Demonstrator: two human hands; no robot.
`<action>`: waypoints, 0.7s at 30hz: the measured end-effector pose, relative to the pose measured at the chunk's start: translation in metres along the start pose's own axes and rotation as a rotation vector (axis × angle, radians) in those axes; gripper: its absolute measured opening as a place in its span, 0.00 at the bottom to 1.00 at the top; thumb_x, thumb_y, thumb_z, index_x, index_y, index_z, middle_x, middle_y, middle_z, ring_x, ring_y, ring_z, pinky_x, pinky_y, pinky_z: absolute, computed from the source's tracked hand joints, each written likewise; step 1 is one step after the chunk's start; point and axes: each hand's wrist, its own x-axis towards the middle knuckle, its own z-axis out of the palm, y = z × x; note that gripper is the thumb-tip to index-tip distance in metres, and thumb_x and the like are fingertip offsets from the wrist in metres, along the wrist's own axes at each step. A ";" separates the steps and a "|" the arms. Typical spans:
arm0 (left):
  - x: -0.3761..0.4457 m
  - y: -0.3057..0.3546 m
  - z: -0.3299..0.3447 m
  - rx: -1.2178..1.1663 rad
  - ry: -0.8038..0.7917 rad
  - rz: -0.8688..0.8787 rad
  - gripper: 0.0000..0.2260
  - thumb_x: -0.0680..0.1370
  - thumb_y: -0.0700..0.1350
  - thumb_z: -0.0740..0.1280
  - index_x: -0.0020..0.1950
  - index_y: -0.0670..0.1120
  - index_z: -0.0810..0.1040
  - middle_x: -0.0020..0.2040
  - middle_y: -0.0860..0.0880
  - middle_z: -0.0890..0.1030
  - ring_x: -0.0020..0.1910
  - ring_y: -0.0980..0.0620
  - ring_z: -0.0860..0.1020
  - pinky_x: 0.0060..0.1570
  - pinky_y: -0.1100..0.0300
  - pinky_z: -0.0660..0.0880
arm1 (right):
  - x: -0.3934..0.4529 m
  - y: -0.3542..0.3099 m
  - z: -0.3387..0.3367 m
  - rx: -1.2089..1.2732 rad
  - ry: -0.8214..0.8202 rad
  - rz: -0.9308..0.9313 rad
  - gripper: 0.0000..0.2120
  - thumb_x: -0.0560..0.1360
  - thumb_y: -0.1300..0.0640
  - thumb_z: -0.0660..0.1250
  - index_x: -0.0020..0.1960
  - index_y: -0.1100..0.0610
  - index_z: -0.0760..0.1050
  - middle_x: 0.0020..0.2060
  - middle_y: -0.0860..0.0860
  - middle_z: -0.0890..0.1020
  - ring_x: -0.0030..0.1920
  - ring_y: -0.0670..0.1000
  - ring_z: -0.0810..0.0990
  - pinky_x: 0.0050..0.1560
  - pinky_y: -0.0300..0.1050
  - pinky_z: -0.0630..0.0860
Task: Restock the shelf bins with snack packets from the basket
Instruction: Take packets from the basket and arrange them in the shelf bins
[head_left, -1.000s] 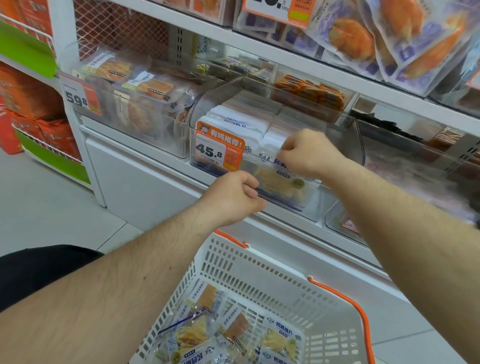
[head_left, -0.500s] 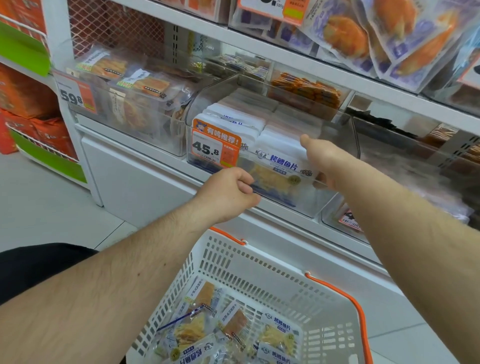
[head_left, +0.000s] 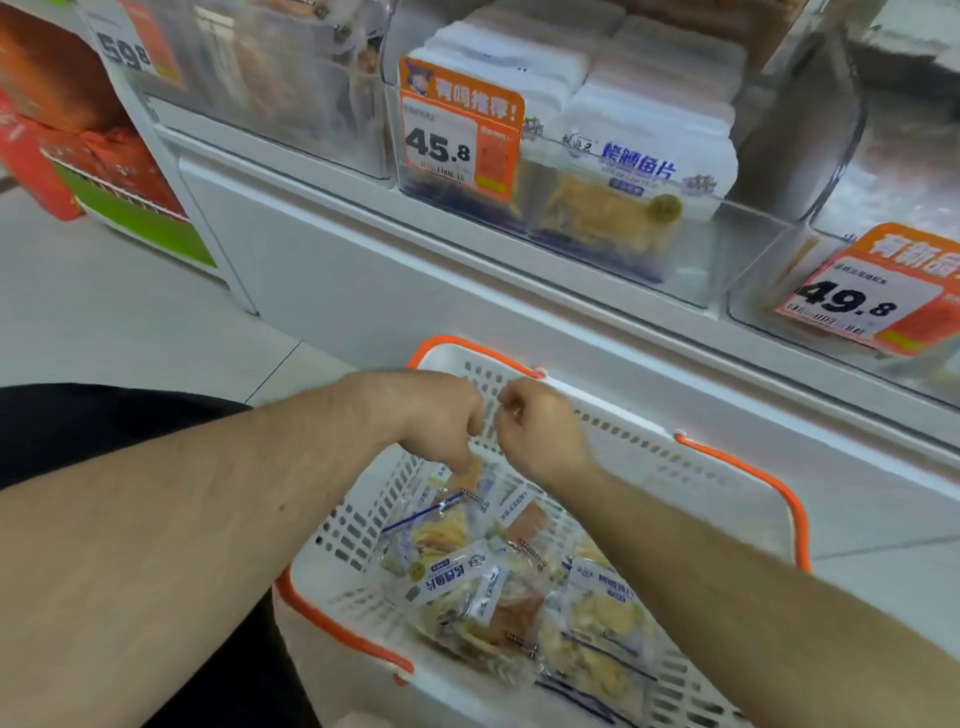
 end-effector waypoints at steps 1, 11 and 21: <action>0.002 -0.001 0.002 0.007 -0.024 -0.004 0.14 0.77 0.53 0.70 0.59 0.49 0.74 0.55 0.50 0.76 0.50 0.50 0.75 0.52 0.58 0.73 | -0.001 0.014 0.019 -0.034 -0.136 0.104 0.08 0.76 0.61 0.62 0.51 0.62 0.78 0.45 0.57 0.82 0.47 0.58 0.81 0.47 0.50 0.77; 0.016 0.008 -0.005 -0.024 -0.007 0.008 0.27 0.79 0.53 0.68 0.75 0.49 0.66 0.71 0.52 0.72 0.66 0.51 0.73 0.61 0.59 0.71 | -0.022 0.094 0.135 -0.147 -0.677 0.648 0.13 0.77 0.50 0.70 0.44 0.60 0.72 0.38 0.50 0.75 0.35 0.46 0.76 0.39 0.39 0.79; 0.022 0.006 -0.011 -0.008 -0.004 0.011 0.19 0.78 0.51 0.70 0.66 0.48 0.73 0.62 0.49 0.78 0.56 0.51 0.77 0.59 0.54 0.75 | -0.006 0.069 0.074 0.108 -0.420 0.453 0.10 0.78 0.61 0.62 0.50 0.65 0.80 0.38 0.55 0.80 0.38 0.55 0.77 0.39 0.46 0.76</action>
